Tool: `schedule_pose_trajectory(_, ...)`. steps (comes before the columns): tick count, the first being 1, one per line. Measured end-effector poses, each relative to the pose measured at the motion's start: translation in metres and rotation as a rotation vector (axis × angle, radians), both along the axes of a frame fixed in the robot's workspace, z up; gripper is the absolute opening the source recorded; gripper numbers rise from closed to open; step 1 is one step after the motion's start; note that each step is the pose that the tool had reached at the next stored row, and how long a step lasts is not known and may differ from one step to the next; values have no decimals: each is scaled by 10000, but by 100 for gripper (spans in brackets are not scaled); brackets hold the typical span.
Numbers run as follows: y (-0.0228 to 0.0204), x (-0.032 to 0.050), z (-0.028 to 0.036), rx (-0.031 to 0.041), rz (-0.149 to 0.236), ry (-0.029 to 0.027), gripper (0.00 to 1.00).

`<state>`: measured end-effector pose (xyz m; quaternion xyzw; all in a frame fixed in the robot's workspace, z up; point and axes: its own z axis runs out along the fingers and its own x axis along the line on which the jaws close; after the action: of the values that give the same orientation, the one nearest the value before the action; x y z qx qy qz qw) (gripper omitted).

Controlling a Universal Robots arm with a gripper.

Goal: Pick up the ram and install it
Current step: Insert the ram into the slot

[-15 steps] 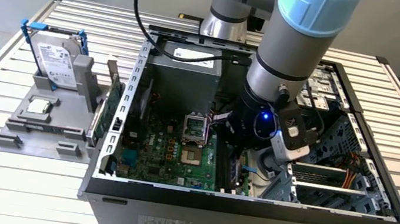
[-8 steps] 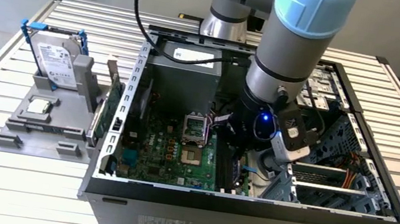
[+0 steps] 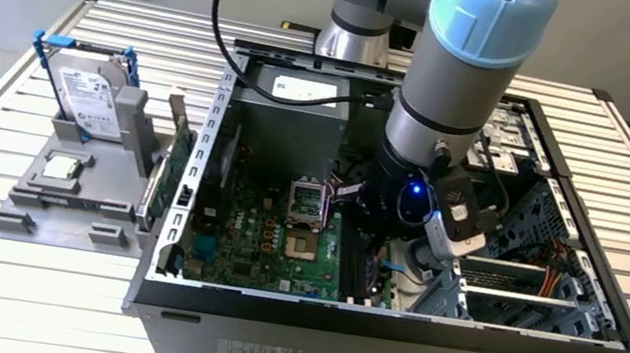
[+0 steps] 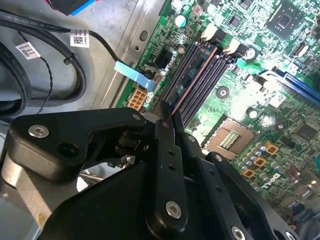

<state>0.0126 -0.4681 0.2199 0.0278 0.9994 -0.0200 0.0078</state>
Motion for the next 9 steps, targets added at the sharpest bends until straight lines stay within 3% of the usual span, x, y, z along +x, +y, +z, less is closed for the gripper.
schedule_pose_trajectory(9,-13,1,-12,-2,68,-4,0)
